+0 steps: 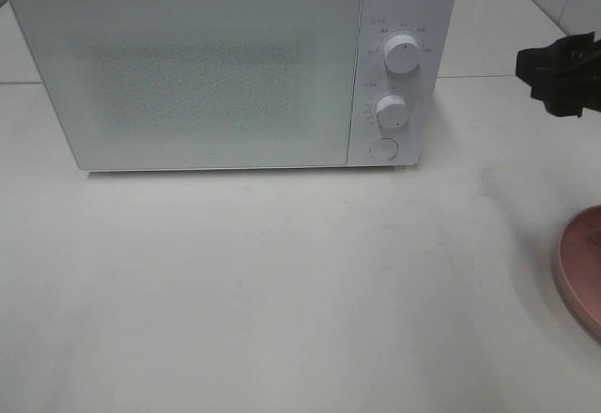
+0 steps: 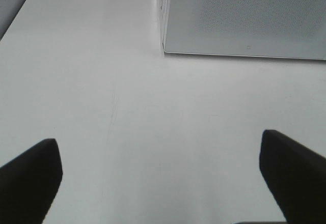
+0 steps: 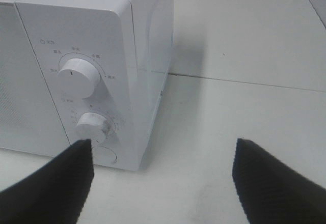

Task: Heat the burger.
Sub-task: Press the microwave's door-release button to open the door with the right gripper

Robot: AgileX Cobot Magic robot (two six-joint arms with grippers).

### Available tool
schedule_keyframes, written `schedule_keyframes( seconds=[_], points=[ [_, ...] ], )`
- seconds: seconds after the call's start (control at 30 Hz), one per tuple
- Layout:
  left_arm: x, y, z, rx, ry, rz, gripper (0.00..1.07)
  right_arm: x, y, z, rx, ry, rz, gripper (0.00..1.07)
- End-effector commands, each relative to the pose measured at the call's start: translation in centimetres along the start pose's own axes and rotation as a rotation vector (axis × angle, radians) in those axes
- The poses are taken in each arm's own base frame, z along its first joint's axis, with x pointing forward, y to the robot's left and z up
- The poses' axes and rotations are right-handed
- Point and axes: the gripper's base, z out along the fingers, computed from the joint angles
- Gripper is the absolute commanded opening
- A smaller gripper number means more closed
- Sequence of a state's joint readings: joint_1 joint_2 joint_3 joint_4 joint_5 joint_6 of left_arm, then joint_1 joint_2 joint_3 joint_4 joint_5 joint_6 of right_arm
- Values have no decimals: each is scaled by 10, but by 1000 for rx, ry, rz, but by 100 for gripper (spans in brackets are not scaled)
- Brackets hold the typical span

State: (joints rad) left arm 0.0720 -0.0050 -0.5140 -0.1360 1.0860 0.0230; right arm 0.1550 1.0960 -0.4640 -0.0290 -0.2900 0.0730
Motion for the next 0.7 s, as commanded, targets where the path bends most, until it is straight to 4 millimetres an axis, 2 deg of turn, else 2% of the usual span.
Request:
schedule_keyframes(
  seconds=[0.03, 0.23, 0.43, 0.63, 0.7],
  points=[
    [0, -1, -3, 6, -37, 1, 98, 2, 0, 1, -7, -65, 1, 74],
    [0, -1, -3, 6, -37, 1, 98, 21, -3, 2, 18, -120, 17, 74],
    [0, -1, -3, 6, -37, 1, 98, 42, -7, 3, 57, -170, -38, 74],
    [0, -1, -3, 6, -37, 1, 98, 58, 3, 6, 94, -176, -51, 74],
    [0, -1, -3, 6, -37, 1, 98, 63, 13, 8, 114, -174, -62, 74]
  ],
)
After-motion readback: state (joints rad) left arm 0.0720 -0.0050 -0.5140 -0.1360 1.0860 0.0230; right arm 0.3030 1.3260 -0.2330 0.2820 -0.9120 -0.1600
